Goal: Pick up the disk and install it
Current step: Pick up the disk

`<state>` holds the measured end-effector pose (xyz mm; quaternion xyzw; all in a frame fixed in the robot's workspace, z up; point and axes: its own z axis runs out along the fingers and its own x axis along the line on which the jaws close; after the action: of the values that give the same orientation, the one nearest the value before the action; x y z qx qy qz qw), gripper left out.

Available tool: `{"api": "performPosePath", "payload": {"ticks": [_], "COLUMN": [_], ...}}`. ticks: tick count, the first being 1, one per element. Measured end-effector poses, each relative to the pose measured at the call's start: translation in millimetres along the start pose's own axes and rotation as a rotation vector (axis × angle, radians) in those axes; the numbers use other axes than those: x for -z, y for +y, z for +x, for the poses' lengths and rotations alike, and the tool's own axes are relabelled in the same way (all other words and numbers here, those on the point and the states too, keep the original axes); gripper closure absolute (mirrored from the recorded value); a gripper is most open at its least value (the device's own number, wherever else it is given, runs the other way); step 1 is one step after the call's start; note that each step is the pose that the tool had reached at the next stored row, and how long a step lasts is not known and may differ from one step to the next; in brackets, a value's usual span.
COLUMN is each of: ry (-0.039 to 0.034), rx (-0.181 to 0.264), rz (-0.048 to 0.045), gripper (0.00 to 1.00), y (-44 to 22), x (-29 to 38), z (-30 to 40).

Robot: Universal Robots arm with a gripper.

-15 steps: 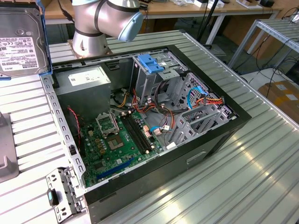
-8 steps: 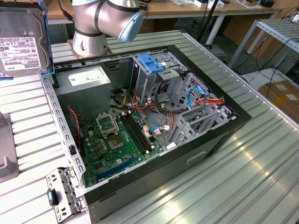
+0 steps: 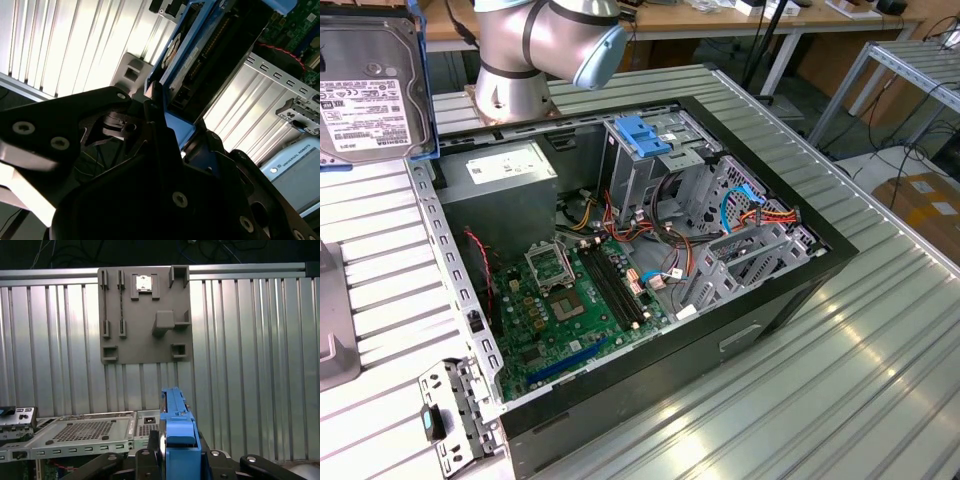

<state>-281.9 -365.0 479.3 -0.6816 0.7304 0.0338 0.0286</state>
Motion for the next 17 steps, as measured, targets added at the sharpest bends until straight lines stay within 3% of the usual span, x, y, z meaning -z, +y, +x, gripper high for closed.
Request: {"api": "performPosePath", "payload": {"ticks": [17], "ry": [0.0], "rx": [0.0], "rz": [-0.0001], "gripper": [0.63], "y": [-5.6], "x": [-0.9], "z": [0.2]}}
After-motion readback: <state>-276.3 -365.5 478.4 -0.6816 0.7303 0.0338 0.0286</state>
